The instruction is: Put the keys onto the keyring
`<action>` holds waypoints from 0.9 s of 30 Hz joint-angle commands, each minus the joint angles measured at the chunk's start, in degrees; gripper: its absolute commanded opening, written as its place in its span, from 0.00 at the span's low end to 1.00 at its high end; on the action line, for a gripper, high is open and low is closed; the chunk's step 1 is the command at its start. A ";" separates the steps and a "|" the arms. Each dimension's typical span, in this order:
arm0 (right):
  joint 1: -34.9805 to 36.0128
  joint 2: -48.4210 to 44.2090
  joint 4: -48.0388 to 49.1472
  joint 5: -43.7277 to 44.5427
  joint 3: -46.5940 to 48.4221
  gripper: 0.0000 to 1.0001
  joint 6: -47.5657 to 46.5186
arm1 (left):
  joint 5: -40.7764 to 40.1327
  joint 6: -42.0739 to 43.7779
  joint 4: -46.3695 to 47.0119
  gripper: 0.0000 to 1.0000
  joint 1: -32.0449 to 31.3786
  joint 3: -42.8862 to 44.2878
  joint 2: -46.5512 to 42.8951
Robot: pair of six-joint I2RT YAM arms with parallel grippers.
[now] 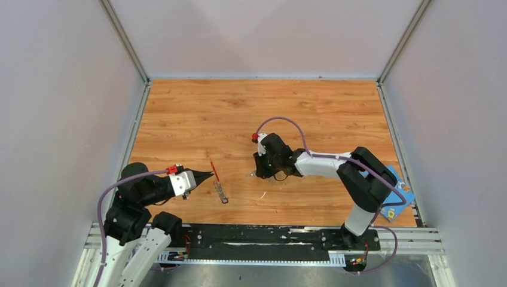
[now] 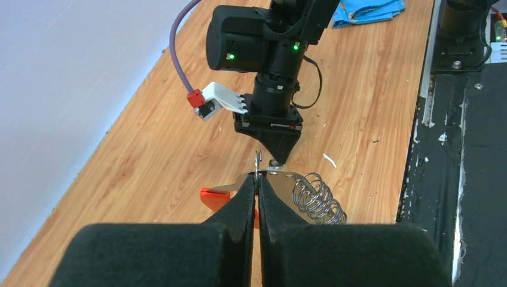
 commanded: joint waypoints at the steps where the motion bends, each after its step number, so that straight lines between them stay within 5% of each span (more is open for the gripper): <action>1: 1.03 0.68 -1.16 0.81 1.45 0.16 -0.03 | -0.44 0.64 0.77 0.00 0.34 1.32 -0.09; 7: 1.37 -0.65 0.04 3.03 0.87 0.01 -1.24 | -0.39 0.62 0.78 0.00 0.34 1.19 -0.09; 23: 5.05 -10.31 8.85 7.31 -6.05 0.00 -12.34 | 0.02 1.19 0.72 0.00 0.34 -0.33 -0.35; 27: 5.03 -9.03 2.10 10.89 -3.53 0.03 -7.72 | 0.11 1.02 0.74 0.00 0.34 -0.25 -0.52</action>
